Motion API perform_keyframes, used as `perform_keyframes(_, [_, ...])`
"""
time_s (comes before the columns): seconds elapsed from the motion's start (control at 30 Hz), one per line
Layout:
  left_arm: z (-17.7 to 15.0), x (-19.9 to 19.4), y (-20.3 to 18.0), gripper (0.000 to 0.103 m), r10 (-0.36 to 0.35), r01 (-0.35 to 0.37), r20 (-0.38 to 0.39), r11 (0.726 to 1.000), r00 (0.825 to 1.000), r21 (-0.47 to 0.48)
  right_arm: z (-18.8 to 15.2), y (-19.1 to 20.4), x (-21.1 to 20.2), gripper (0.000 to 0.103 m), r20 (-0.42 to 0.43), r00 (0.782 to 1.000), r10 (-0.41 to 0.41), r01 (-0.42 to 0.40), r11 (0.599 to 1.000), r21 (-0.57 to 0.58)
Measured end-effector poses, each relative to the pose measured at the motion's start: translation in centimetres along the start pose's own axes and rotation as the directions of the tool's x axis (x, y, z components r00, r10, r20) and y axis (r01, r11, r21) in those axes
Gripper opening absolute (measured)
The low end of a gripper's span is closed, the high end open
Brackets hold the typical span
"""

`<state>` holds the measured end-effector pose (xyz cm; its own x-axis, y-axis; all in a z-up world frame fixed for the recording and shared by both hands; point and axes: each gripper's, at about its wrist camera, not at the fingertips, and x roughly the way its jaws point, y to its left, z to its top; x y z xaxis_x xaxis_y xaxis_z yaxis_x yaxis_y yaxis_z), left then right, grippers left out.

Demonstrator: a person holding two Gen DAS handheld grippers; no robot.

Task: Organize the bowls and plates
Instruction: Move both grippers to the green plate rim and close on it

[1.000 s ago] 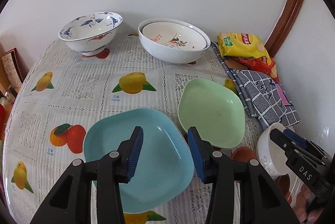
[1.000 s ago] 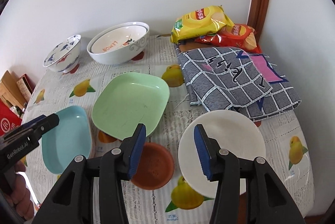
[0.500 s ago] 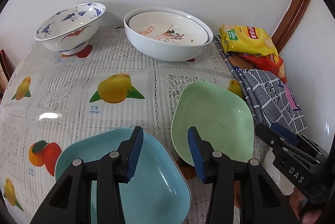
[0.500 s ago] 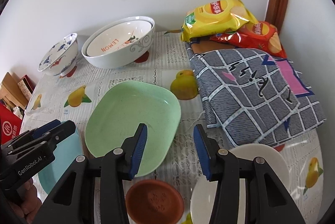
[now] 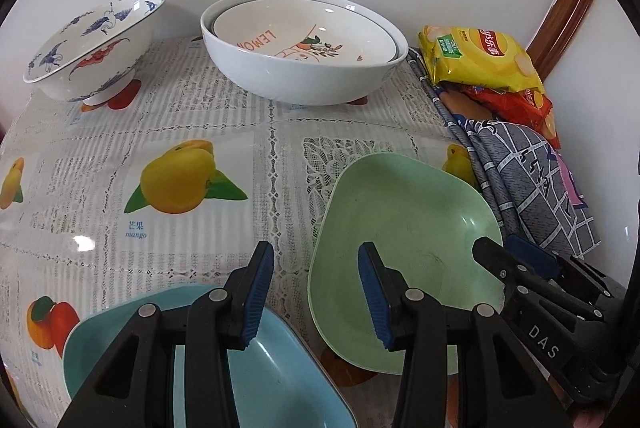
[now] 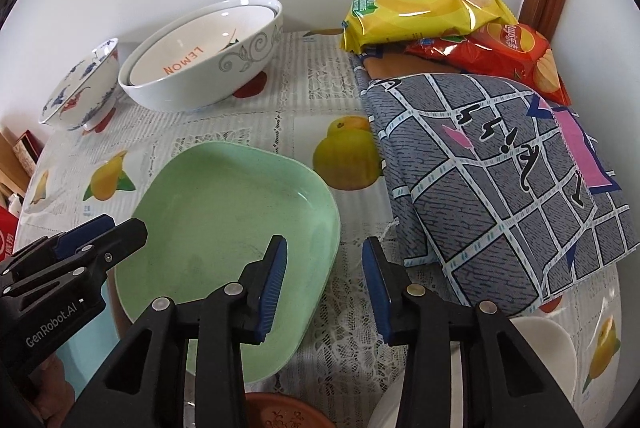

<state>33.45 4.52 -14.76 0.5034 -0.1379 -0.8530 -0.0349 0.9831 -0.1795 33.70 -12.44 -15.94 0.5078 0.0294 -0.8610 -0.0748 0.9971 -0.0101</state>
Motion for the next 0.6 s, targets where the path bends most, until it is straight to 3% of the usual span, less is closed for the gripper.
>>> perform_keyframes(0.2, [0.1, 1.1, -0.2, 0.041, -0.01, 0.01, -0.009, 1.0, 1.0, 0.001, 0.2, 0.2, 1.0, 0.024, -0.047, 0.998, -0.029, 0.028, 1.0, -0.007])
perform_keyframes(0.33, [0.1, 1.6, -0.3, 0.031, -0.023, 0.023, -0.018, 1.0, 1.0, -0.001, 0.3, 0.6, 1.7, 0.015, -0.07, 0.997, -0.038, 0.037, 0.999, -0.016])
perform_keyframes(0.5, [-0.1, 1.9, -0.3, 0.011, 0.003, -0.003, -0.008, 1.0, 1.0, 0.012, 0.2, 0.8, 1.9, 0.011, -0.063, 0.998, -0.032, 0.031, 0.999, -0.008])
perform_keyframes(0.6, [-0.2, 1.2, 0.0, 0.009, -0.011, 0.011, 0.003, 1.0, 1.0, 0.007, 0.0, 0.8, 1.2, 0.009, -0.022, 0.999, -0.03, 0.03, 1.0, -0.003])
